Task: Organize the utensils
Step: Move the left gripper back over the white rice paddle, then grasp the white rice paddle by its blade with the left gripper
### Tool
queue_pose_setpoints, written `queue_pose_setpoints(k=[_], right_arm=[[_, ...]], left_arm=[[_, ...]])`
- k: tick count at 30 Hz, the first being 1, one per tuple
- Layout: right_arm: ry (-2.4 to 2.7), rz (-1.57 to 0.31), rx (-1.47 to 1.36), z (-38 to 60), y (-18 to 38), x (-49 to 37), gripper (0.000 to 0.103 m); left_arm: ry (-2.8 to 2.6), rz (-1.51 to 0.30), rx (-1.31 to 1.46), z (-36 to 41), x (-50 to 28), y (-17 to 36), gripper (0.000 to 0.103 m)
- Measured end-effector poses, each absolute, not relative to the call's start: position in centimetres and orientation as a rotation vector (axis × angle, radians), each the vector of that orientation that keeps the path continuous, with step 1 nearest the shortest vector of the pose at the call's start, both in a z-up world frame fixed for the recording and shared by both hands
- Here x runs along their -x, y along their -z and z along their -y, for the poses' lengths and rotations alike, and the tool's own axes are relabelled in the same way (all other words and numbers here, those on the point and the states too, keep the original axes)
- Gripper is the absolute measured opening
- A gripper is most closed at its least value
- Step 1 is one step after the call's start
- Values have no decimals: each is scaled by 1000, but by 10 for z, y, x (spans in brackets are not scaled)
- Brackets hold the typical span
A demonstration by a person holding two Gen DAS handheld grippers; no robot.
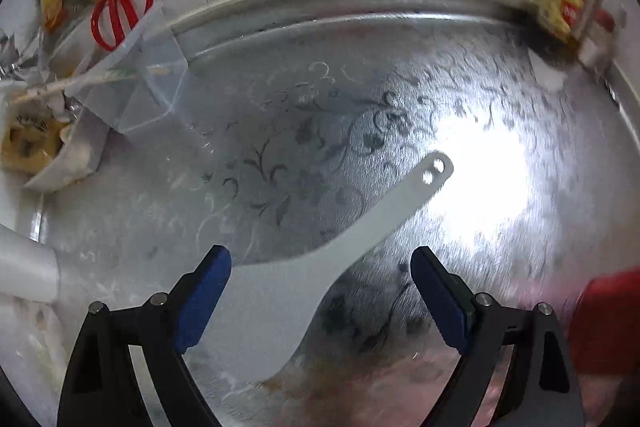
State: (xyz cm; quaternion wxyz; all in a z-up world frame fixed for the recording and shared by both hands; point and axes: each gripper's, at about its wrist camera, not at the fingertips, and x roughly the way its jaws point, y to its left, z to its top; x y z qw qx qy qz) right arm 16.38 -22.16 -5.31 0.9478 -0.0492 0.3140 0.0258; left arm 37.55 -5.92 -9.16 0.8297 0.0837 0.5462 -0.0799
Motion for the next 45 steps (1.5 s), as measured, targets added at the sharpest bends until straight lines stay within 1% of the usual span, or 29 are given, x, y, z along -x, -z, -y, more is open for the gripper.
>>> queue_pose_setpoints(k=[1, 3, 5, 7, 9, 11, 28, 33, 34, 35, 36, 38, 45], right_arm=[[-53, -639, 101, 222, 53, -164, 92], [-54, -641, 102, 222, 54, -164, 92], [-55, -641, 102, 223, 54, -163, 92], [-54, -641, 102, 222, 54, -164, 92], [-54, -642, 101, 224, 54, -163, 92], [-52, -642, 101, 223, 54, -165, 92], [-49, -642, 102, 221, 53, -166, 93], [-48, -645, 99, 222, 54, -166, 93], [-48, -646, 100, 223, 54, -168, 93], [-48, -647, 100, 223, 54, -169, 93], [-48, -646, 101, 223, 54, -169, 93], [-50, -647, 100, 223, 54, -169, 93], [-56, -654, 89, 223, 55, -171, 93]], left_arm=[[183, -1168, -173, 60, -379, 94, 91], [194, -1185, -200, 64, -382, 100, 85], [193, -1183, -236, 69, -380, 102, 81], [188, -1181, -235, 70, -377, 100, 73], [199, -1184, -216, 70, -372, 97, 54], [230, -1191, -185, 70, -369, 97, 44], [333, -1185, -185, 88, -283, 92, 42], [289, -1199, -155, 80, -271, 86, 43], [282, -1195, -147, 77, -267, 84, 44], [272, -1189, -144, 73, -265, 82, 48], [256, -1176, -145, 72, -258, 78, 56], [246, -1160, -143, 70, -245, 73, 61], [230, -1152, -228, 79, -199, 68, 63]])
